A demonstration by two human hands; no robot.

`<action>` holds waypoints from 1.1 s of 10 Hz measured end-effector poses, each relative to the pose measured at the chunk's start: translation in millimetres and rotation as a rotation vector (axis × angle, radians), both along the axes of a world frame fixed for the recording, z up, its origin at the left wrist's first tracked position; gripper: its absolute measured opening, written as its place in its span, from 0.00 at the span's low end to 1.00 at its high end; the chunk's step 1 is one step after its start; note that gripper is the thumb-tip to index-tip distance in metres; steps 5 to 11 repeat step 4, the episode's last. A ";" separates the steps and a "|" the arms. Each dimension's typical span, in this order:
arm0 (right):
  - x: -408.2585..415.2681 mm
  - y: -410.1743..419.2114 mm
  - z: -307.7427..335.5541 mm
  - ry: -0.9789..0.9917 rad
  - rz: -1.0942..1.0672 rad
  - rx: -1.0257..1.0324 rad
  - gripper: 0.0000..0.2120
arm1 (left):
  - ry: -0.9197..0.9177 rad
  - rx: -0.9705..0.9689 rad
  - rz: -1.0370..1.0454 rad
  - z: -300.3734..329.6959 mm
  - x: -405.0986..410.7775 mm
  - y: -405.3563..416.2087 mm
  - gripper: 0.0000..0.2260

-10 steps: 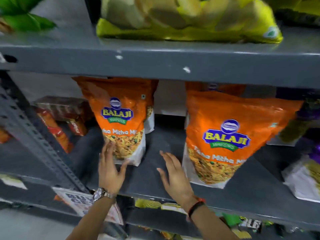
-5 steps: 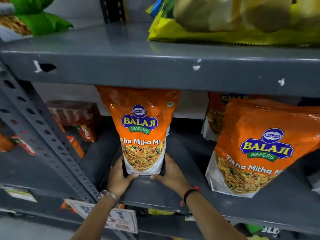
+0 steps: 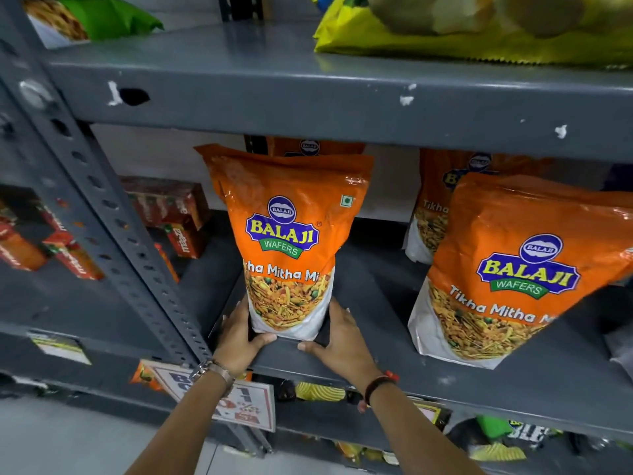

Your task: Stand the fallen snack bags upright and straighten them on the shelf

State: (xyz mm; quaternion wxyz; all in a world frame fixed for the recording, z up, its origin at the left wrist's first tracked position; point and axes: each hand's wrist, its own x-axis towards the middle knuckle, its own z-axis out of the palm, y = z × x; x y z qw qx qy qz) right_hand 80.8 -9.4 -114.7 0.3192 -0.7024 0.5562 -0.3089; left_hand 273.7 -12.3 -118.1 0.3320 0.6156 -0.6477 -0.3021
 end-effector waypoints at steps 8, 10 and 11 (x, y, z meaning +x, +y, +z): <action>-5.2 11.8 2.2 -0.098 -0.040 0.071 0.47 | 0.000 -0.039 0.144 -0.7 -9.9 13.0 0.38; -5.2 11.8 2.2 -0.098 -0.040 0.071 0.47 | 0.000 -0.039 0.144 -0.7 -9.9 13.0 0.38; -5.2 11.8 2.2 -0.098 -0.040 0.071 0.47 | 0.000 -0.039 0.144 -0.7 -9.9 13.0 0.38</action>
